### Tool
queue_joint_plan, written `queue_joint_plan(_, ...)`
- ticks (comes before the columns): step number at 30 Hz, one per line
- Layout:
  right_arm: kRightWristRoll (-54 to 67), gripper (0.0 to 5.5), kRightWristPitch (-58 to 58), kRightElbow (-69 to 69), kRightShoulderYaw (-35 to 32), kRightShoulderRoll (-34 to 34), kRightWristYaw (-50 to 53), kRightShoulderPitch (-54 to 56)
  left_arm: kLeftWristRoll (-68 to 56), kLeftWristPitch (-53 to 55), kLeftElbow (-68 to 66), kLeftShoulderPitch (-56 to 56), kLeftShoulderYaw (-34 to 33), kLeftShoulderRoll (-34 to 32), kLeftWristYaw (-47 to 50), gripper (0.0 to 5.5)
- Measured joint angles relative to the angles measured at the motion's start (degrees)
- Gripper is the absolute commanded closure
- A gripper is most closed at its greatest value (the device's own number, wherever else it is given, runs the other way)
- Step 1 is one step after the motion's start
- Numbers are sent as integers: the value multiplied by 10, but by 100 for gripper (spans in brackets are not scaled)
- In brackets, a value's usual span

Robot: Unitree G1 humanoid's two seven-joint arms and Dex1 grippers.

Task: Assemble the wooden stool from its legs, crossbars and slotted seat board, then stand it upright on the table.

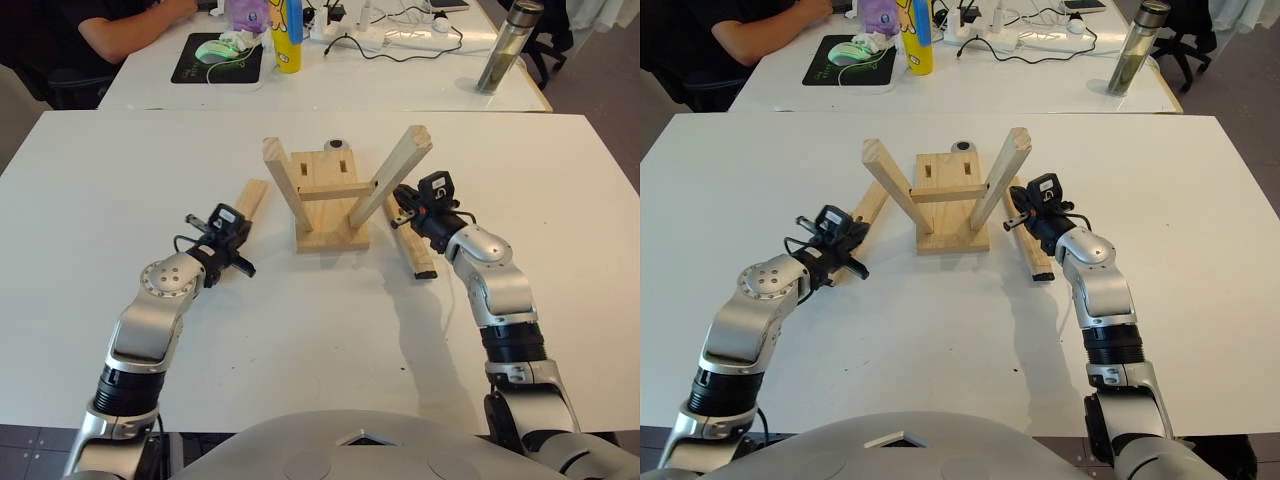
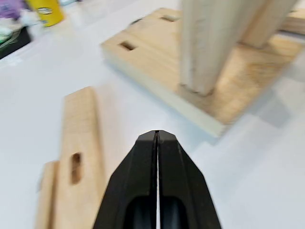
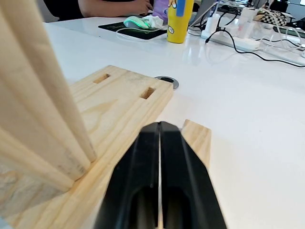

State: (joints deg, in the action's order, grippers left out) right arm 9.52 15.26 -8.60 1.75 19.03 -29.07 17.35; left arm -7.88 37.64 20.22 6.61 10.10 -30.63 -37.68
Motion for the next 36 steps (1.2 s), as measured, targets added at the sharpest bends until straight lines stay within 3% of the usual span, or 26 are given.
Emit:
queue_joint_plan(3, -1, 550, -29, -52, 9, 2, -32, 30, -11, -27, -9, 30, 43, -65, -116, 549)
queue_joint_plan(7, -2, 550, -53, -83, 20, 0, -59, 54, 13, -51, -24, 58, 87, -88, -150, 549)
queue_joint_plan(18, -12, 550, -69, -92, 59, -10, -104, 64, 146, -89, -115, 86, 160, -29, -48, 549)
queue_joint_plan(36, -30, 550, -59, -66, 134, -93, -123, 88, 268, -63, -142, 113, 148, -7, 33, 549)
